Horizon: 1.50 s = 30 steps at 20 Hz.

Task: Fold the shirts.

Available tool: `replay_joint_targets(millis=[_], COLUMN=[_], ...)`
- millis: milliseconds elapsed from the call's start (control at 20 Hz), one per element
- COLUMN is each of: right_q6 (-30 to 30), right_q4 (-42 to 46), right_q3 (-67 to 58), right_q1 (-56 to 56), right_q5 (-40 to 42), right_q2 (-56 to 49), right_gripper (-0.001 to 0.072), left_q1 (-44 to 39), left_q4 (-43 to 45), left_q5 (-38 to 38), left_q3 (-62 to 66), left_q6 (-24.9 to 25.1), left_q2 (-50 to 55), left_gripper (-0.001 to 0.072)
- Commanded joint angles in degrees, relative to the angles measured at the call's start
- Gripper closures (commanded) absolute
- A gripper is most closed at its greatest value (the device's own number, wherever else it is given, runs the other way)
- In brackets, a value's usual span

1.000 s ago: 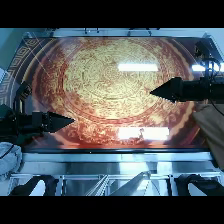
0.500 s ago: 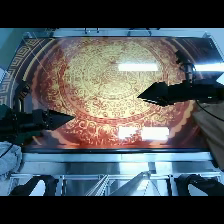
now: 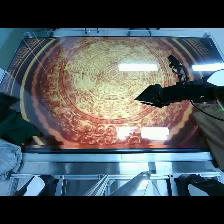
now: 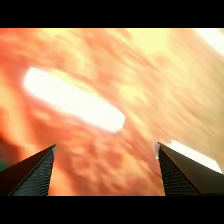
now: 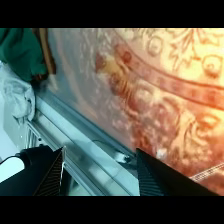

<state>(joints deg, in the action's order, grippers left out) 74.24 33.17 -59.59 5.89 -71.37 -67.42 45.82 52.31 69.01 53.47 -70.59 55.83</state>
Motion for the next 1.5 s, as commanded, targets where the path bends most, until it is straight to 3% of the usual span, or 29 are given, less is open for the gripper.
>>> replay_joint_targets(millis=[0, 100, 250, 600, 650, 700, 750, 900, 1100, 1200, 1300, 1350, 1450], right_q6=[-2.23, -2.47, -2.49, -2.45, -2.47, -2.45, -2.45, -2.45, -2.49, -2.49, -3.39, -4.04, -4.00], right_q4=[0.02, 0.00, 0.00, 0.00, -0.02, 0.00, -0.04, -0.04, 0.00, 0.02, 0.00, 0.02, 0.02], right_q3=[0.02, 0.02, 0.02, 0.02, 0.02, 0.02, 0.02, 0.02, 0.02, 0.02, 0.02, 0.02, 0.02], right_q1=[0.04, 0.04, 0.04, 0.04, 0.04, 0.04, 0.04, 0.04, 0.00, -0.85, -3.41, -5.66, -10.78], right_q5=[0.70, 2.03, 3.74, 5.16, 5.18, 5.18, 5.18, 4.94, 2.25, -1.60, -5.97, -8.09, -10.93], right_q2=[-0.52, -1.11, -2.01, -3.89, -4.07, -4.09, -4.09, -4.07, -4.04, -3.96, -3.89, -3.89, -3.89], right_gripper=[0.0207, 0.0207, 0.0207, 0.0207, 0.0207, 0.0207, 0.0207, 0.0207, 0.0208, 0.0219, 0.0573, 0.0631, 0.0631], left_q1=[16.28, 20.52, 21.53, 10.93, 8.83, 6.95, 4.98, -2.29, -16.46, -25.29, -33.81, -37.92, -45.59], left_q4=[9.68, 11.85, 20.61, 21.44, 21.42, 21.27, 21.18, 12.98, -16.33, -23.98, -22.99, -22.93, -22.69], left_q5=[-2.01, -1.14, -1.31, -10.75, -11.30, -12.20, -11.61, -4.96, 6.84, 8.39, 10.23, 11.26, 11.93], left_q3=[6.45, 7.80, 9.86, 10.36, 10.36, 10.36, 10.84, 17.55, 31.82, 36.74, 39.34, 39.28, 37.05], left_q6=[2.89, 7.26, 7.26, 7.30, 7.15, 7.13, 7.32, 6.82, 10.29, 10.27, 8.79, 7.37, 6.91], left_q2=[8.09, 12.70, 19.06, 29.94, 30.56, 30.71, 30.42, 28.55, 21.68, 18.69, 17.27, 16.94, 17.05], left_gripper=[-0.0013, -0.0013, -0.0013, -0.0008, 0.0072, 0.0315, 0.0706, 0.0687, 0.0686, 0.0686, 0.0686, 0.0686, 0.0685])
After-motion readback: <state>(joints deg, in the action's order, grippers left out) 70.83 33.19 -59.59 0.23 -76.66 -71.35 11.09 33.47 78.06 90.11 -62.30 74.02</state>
